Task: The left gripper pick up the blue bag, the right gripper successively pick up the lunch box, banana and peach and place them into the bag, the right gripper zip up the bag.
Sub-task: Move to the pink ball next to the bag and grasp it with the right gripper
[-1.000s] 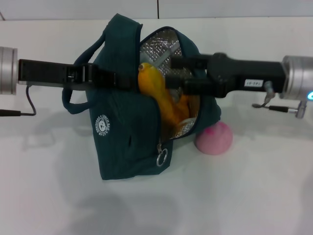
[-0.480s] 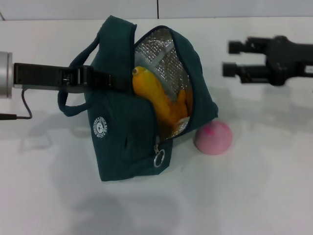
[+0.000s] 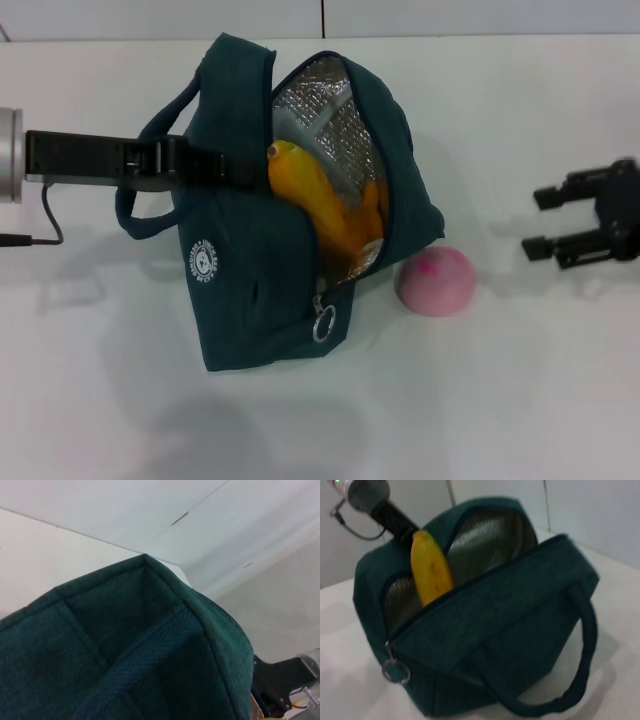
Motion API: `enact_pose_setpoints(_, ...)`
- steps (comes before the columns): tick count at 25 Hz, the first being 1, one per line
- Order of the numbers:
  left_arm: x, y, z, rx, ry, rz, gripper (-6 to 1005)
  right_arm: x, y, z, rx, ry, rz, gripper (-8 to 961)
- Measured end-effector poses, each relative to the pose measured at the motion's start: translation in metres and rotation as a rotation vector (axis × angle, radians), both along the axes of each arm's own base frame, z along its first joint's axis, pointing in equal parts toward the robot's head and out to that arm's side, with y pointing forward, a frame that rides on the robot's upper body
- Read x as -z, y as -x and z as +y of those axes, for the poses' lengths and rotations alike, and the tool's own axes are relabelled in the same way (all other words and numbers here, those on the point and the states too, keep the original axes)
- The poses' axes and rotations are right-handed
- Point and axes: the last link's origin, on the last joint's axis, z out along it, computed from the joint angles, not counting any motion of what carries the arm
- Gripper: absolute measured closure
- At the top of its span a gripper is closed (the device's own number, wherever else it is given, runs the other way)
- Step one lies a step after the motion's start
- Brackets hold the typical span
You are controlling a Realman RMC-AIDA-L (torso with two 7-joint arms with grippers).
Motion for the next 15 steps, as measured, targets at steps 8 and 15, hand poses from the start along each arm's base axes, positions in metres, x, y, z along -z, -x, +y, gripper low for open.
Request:
enact_pose_setpoints(8,0.000,0.005,0.000,-0.014,-0.009,0.002,963,0.039,0.005,-0.001,-0.015,0.051,-0.083,237)
enact_pose_setpoints(15,0.002,0.005,0.001,-0.006,-0.006,-0.001,963,0.070,0.015,0.007,-0.063,0.067,-0.154,243)
